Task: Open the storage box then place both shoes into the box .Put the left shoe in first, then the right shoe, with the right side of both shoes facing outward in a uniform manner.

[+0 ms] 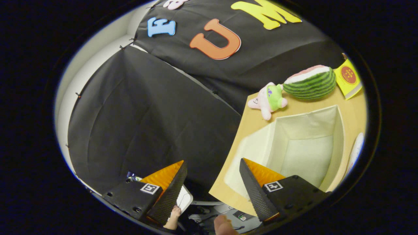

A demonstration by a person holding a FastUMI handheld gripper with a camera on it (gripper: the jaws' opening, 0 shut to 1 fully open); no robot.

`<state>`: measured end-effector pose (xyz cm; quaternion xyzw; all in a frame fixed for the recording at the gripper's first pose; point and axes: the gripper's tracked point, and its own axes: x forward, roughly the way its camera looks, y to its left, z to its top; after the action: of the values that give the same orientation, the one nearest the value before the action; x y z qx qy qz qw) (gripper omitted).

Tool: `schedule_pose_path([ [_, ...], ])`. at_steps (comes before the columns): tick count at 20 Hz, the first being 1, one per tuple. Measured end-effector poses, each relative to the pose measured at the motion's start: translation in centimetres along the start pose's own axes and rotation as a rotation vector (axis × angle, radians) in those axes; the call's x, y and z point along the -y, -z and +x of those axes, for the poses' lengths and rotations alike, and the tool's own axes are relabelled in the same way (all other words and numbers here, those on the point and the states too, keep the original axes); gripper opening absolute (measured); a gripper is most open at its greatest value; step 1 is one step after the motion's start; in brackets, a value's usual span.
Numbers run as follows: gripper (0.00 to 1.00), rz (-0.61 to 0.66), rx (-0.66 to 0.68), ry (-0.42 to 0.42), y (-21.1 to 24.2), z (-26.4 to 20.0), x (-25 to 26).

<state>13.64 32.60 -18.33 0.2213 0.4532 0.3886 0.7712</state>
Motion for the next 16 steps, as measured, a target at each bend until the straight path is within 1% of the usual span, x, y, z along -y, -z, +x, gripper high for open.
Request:
schedule_pose_path([
  [2,1.00,-0.023,-0.014,0.033,0.4,-1.6,1.5],
  [4,1.00,-0.051,-0.004,0.088,0.5,-3.2,3.8],
  [10,1.00,-0.077,0.004,0.177,1.3,-9.6,9.3],
  [13,1.00,-0.094,-0.019,0.246,2.7,-12.3,13.4],
  [16,1.00,-0.113,-0.045,0.337,3.3,-14.7,18.6],
])
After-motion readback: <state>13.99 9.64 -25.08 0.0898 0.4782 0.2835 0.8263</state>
